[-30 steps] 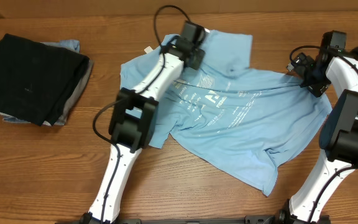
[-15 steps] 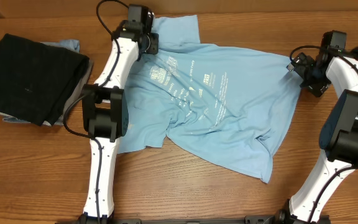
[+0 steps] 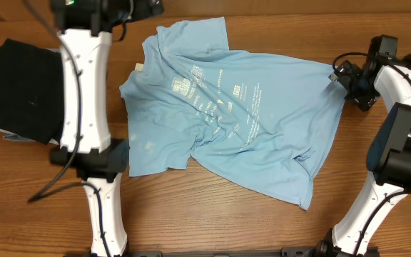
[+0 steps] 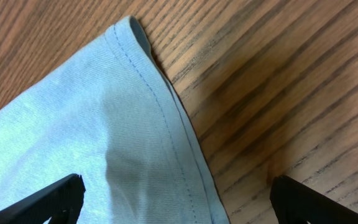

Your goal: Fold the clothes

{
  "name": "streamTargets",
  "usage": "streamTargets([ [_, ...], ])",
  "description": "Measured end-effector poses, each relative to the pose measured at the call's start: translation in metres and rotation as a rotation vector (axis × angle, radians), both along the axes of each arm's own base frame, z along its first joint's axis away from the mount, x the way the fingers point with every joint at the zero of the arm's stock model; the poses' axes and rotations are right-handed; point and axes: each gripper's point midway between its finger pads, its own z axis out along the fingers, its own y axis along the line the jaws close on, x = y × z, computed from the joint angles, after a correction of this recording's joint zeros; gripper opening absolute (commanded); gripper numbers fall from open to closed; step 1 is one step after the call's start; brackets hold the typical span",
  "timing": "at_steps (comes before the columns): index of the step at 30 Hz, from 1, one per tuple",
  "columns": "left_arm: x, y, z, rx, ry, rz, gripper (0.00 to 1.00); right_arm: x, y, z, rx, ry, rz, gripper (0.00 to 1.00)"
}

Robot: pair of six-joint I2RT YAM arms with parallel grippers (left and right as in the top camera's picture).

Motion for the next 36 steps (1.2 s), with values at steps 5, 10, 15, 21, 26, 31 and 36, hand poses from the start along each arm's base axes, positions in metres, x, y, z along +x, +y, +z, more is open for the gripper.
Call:
streamTargets([
  [5, -0.048, 0.01, 0.006, 0.004, 0.109, 0.015, 1.0, -0.015, 0.01, -0.005, 0.045, 0.061, 0.011, 0.94],
  [10, -0.052, 0.049, 0.004, -0.026, 0.14, 0.087, 1.0, -0.045, 0.047, 0.006, 0.239, 0.146, 0.233, 0.4],
  [15, -0.058, 0.09, 0.018, -0.023, 0.106, 0.158, 1.0, -0.063, 0.057, 0.083, 0.358, 0.19, 0.295, 0.4],
  [21, -0.068, 0.092, 0.0, 0.004, 0.187, 0.126, 1.0, -0.113, 0.083, 0.149, 0.37, 0.248, 0.347, 0.3],
  [26, -0.083, 0.096, -0.089, 0.028, 0.498, 0.13, 1.0, -0.172, 0.11, 0.084, 0.46, 0.424, 0.375, 0.18],
  [31, -0.094, 0.104, -0.131, 0.078, 0.624, 0.149, 1.0, -0.209, 0.126, 0.064, 0.397, 0.319, 0.422, 0.13],
  [36, -0.097, 0.107, -0.146, 0.097, 0.661, 0.155, 1.0, -0.235, 0.143, 0.018, 0.393, 0.321, 0.461, 0.15],
])
